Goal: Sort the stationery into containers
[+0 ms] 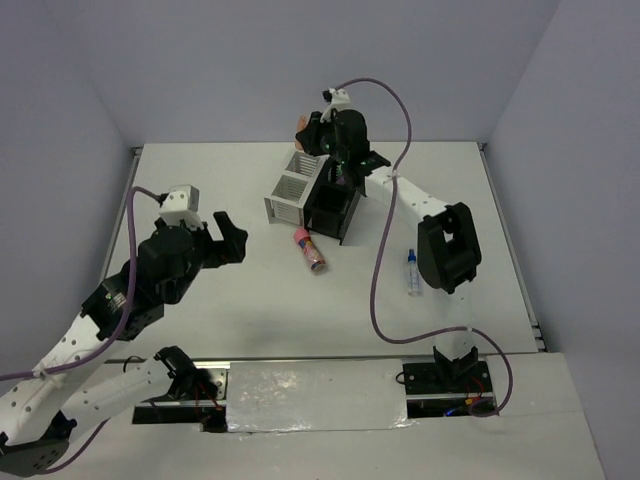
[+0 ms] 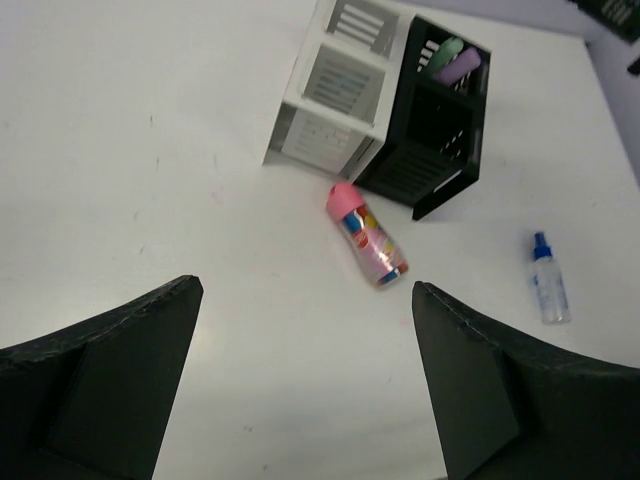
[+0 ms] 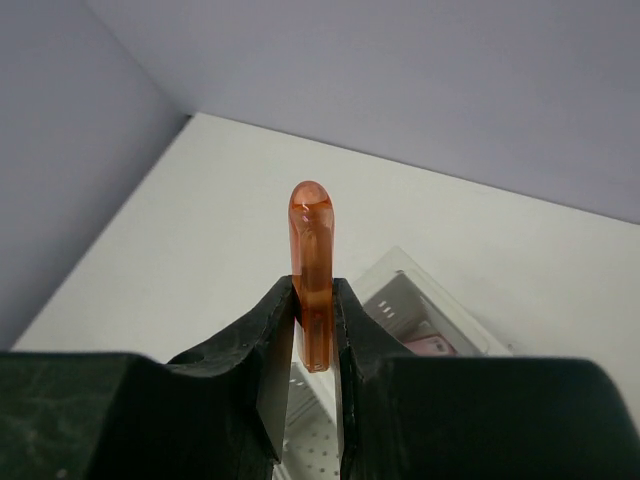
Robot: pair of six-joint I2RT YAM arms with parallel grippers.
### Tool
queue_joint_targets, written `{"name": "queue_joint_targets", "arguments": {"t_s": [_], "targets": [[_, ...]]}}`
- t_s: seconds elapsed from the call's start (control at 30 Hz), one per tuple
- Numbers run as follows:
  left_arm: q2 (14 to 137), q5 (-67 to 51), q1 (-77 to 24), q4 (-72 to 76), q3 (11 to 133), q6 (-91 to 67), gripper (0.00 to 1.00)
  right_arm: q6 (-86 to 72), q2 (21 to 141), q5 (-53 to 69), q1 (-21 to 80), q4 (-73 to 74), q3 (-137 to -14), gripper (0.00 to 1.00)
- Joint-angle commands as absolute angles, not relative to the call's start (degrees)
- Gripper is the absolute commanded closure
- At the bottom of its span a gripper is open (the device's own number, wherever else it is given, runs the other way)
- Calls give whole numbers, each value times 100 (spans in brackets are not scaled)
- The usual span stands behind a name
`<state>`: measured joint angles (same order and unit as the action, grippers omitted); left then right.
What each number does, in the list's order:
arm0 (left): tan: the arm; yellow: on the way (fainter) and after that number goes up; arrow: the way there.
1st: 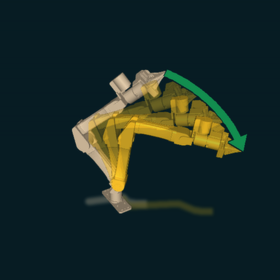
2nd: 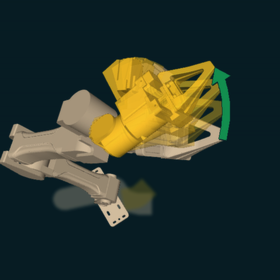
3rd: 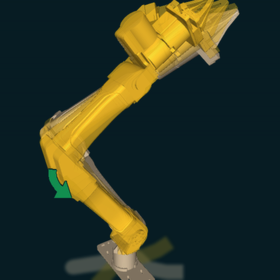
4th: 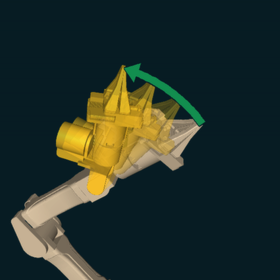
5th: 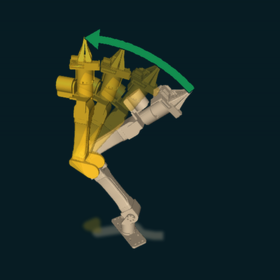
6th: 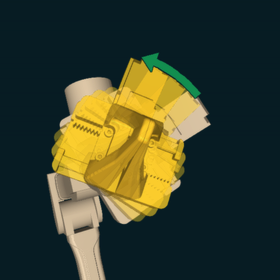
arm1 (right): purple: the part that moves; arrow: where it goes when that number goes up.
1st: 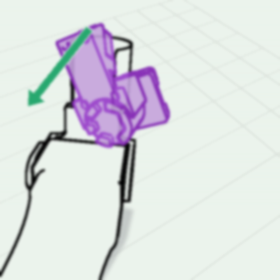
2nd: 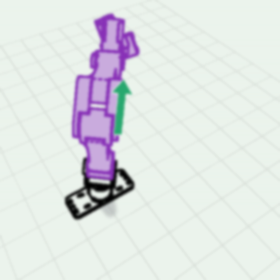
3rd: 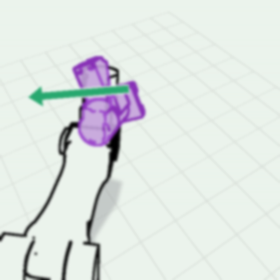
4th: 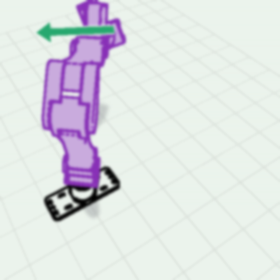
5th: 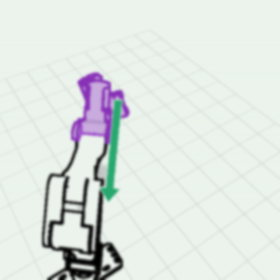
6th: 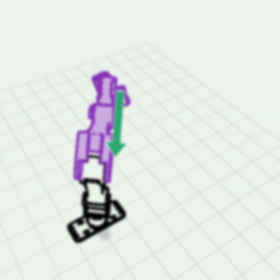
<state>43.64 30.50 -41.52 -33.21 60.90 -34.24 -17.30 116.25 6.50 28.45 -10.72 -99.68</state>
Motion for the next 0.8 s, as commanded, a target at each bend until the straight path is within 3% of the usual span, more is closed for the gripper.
{"name": "queue_joint_targets", "arguments": {"t_s": [0.0, 0.17, 0.33, 0.47, 0.57, 0.63, 0.77], "targets": [[3956, 2848, -4122, -3234, 5915, -3304, 1, -1266, 11908, 273, 2813, -1186, -10432, 92], [3832, 2628, -4122, -3278, 5748, -3349, 1, -1248, 11944, 263, 2795, -1678, -9933, 86], [3858, 2593, -4122, -3217, 5581, -3384, 1, -1196, 11892, 290, 2786, -1933, -9493, 64], [3885, 2514, -4122, -3068, 5353, -3454, 1, -1108, 11970, 255, 2795, -1829, -9562, 63], [3920, 2453, -4122, -3015, 5256, -3498, 1, -1064, 11954, 237, 2795, -1565, -9800, 50], [4007, 2426, -4122, -2997, 5238, -3550, 1, -1142, 11629, 194, 2795, -1573, -9651, 37], [4594, 2373, -4131, -2690, 5133, -3919, 1, -1397, 10114, 63, 2812, -1391, -8792, 34]]}}
